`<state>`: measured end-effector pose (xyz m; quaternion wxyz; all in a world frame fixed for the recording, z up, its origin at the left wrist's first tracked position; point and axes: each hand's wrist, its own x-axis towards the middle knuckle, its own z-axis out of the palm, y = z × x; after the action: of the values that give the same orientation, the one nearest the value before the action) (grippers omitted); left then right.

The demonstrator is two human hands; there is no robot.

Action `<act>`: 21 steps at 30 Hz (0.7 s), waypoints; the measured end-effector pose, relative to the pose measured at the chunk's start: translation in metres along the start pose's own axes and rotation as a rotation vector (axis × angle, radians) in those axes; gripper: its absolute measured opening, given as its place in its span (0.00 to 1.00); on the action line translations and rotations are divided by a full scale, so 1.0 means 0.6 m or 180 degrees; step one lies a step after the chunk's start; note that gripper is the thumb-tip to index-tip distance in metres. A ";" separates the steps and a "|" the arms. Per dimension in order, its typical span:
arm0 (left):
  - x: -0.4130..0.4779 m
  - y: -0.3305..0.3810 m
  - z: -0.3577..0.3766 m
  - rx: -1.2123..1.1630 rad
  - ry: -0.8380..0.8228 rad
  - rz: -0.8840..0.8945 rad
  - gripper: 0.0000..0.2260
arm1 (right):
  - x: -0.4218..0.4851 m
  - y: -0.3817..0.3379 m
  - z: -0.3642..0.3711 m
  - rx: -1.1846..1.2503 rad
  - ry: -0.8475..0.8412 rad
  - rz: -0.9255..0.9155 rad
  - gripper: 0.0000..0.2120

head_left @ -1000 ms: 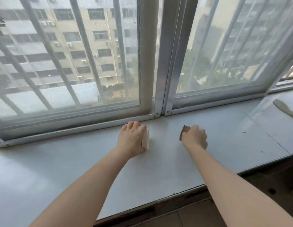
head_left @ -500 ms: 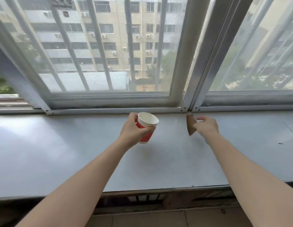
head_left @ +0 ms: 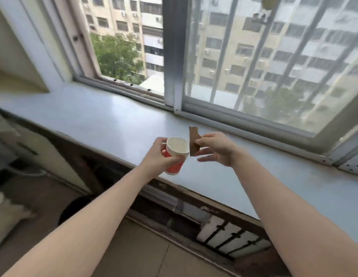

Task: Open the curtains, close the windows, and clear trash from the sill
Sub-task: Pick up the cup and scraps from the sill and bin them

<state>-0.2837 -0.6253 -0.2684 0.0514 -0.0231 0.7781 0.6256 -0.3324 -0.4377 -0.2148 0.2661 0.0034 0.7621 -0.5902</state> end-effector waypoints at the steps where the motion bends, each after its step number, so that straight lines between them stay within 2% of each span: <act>1: -0.018 -0.010 -0.040 -0.0018 0.0109 -0.0060 0.29 | 0.007 -0.010 0.041 0.0017 -0.0078 -0.0013 0.06; 4: -0.087 -0.054 -0.169 -0.0032 0.0488 -0.0226 0.32 | 0.031 -0.033 0.178 -0.0179 -0.0428 -0.0064 0.06; 11: -0.214 -0.164 -0.403 -0.0013 0.1080 -0.0533 0.27 | 0.090 -0.049 0.464 -0.0368 -0.1215 -0.0038 0.06; 16: -0.239 -0.278 -0.511 0.0241 0.1452 -0.0998 0.26 | 0.168 -0.031 0.613 -0.0883 -0.1165 0.0076 0.06; 21: -0.218 -0.428 -0.587 0.0271 0.1819 -0.1290 0.27 | 0.298 0.050 0.733 -0.1459 -0.1021 0.0120 0.05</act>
<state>-0.1461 -1.0282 -0.4289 -0.0444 -0.3490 0.7660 0.5380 -0.2997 -0.8802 -0.3857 0.3881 -0.1362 0.8237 -0.3904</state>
